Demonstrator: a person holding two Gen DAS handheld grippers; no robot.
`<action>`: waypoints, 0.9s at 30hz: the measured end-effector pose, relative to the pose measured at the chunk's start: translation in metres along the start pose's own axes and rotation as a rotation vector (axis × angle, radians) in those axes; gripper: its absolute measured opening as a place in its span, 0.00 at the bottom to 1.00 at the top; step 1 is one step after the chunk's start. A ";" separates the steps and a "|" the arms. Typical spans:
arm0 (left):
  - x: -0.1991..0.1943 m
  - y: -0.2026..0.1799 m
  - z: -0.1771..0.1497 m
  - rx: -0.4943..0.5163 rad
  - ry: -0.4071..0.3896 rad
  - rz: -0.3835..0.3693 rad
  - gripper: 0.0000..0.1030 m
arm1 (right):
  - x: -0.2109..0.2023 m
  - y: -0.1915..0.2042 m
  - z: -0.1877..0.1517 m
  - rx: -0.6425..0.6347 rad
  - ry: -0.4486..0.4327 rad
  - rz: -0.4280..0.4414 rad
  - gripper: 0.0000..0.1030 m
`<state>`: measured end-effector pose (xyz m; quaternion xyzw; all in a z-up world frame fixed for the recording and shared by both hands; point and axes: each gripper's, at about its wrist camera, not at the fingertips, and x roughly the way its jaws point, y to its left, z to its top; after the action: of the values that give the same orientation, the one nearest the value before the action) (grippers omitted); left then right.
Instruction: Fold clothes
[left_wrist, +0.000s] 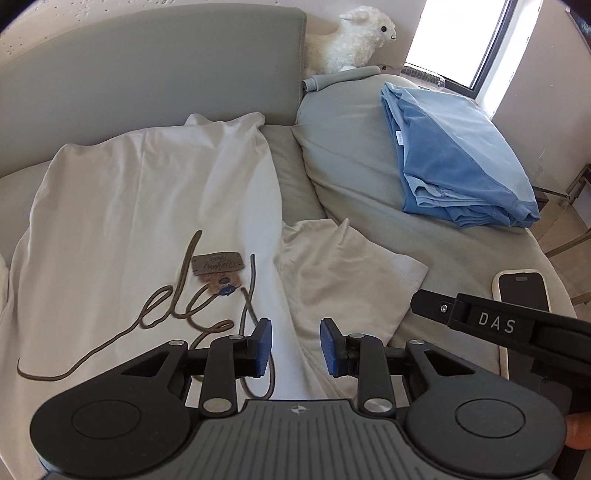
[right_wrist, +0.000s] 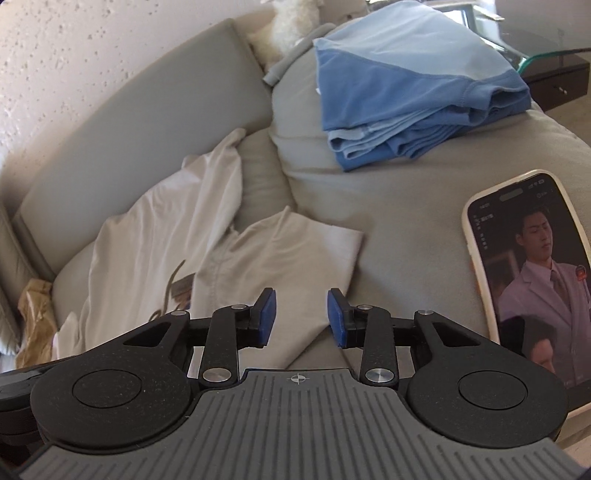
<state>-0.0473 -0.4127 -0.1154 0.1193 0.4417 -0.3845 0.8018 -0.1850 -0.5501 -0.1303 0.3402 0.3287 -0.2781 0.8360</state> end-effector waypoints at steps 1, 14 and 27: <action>0.003 -0.001 0.002 -0.003 0.004 0.001 0.27 | 0.006 -0.006 0.005 0.015 0.009 -0.004 0.37; 0.033 0.003 0.015 -0.021 0.037 0.025 0.27 | 0.068 -0.020 0.029 0.066 0.087 -0.018 0.28; 0.022 0.005 0.013 -0.028 0.039 0.009 0.27 | -0.023 0.012 0.036 -0.158 -0.207 -0.172 0.03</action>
<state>-0.0292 -0.4274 -0.1263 0.1175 0.4621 -0.3724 0.7962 -0.1781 -0.5646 -0.0892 0.2135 0.2895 -0.3558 0.8626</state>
